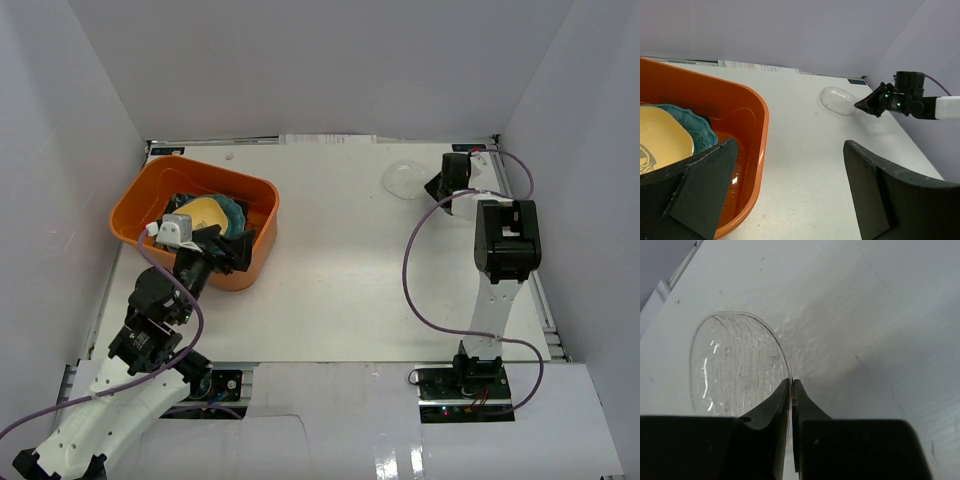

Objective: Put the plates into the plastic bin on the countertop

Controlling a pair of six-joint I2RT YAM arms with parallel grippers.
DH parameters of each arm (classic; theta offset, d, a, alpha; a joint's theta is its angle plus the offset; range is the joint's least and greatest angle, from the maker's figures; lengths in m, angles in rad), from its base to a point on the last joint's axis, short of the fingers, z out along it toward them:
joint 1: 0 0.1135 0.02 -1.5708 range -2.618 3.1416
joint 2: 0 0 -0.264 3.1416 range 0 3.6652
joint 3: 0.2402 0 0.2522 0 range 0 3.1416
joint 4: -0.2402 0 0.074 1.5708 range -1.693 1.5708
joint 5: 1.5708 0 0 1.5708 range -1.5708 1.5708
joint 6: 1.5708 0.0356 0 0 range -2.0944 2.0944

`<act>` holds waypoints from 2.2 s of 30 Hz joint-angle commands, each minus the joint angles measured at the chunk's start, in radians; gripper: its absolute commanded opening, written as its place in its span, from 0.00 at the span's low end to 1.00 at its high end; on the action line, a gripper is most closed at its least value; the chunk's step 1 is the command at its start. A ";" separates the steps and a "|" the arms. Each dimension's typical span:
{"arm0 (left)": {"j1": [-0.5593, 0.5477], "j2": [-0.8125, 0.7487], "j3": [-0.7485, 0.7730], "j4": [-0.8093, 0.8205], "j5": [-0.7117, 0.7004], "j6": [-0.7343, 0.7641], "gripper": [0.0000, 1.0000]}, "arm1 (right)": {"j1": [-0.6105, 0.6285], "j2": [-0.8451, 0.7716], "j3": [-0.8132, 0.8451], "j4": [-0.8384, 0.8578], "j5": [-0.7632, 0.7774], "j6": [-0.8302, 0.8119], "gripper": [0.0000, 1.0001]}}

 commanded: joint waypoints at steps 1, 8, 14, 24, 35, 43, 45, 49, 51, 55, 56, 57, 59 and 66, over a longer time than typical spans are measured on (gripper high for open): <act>0.007 -0.015 0.005 0.013 0.010 0.009 0.98 | 0.022 -0.258 -0.111 0.179 -0.059 -0.015 0.08; 0.012 -0.071 0.045 0.012 0.004 -0.002 0.98 | 0.266 -0.562 -0.132 0.154 -0.133 -0.203 0.08; 0.013 -0.108 0.155 -0.020 0.007 -0.011 0.98 | 0.573 -0.491 0.078 0.061 -0.131 -0.277 0.08; 0.012 -0.159 0.285 -0.091 -0.018 -0.003 0.98 | 0.923 -0.035 0.648 -0.145 -0.032 -0.366 0.08; 0.012 -0.164 0.302 -0.152 -0.030 -0.003 0.98 | 1.016 0.190 0.868 -0.234 0.085 -0.354 0.08; 0.014 -0.144 0.309 -0.151 -0.019 -0.014 0.98 | 1.016 0.143 0.776 -0.237 0.122 -0.349 0.56; 0.012 -0.133 0.319 -0.152 -0.013 -0.017 0.98 | 1.016 0.087 0.733 -0.188 0.123 -0.363 0.65; 0.013 -0.113 0.341 -0.154 -0.002 -0.019 0.98 | 1.018 -0.049 0.620 -0.157 0.136 -0.389 0.68; 0.012 -0.098 0.347 -0.155 0.005 -0.022 0.98 | 1.016 -0.121 0.534 -0.099 0.139 -0.402 0.73; 0.013 -0.068 0.358 -0.175 0.039 -0.040 0.98 | 1.016 -0.389 0.275 -0.013 0.172 -0.441 0.94; 0.013 -0.065 0.358 -0.181 0.050 -0.045 0.98 | 1.016 -0.445 0.153 0.005 0.191 -0.452 0.97; 0.012 -0.058 0.356 -0.186 0.079 -0.046 0.98 | 1.016 -0.495 0.085 0.042 0.202 -0.469 0.90; 0.012 -0.045 0.353 -0.218 0.114 -0.048 0.98 | 1.018 -0.670 -0.052 0.076 0.249 -0.483 0.90; 0.014 -0.033 0.270 -0.362 0.216 -0.097 0.98 | 1.016 -1.162 -0.499 -0.010 0.441 -0.481 0.90</act>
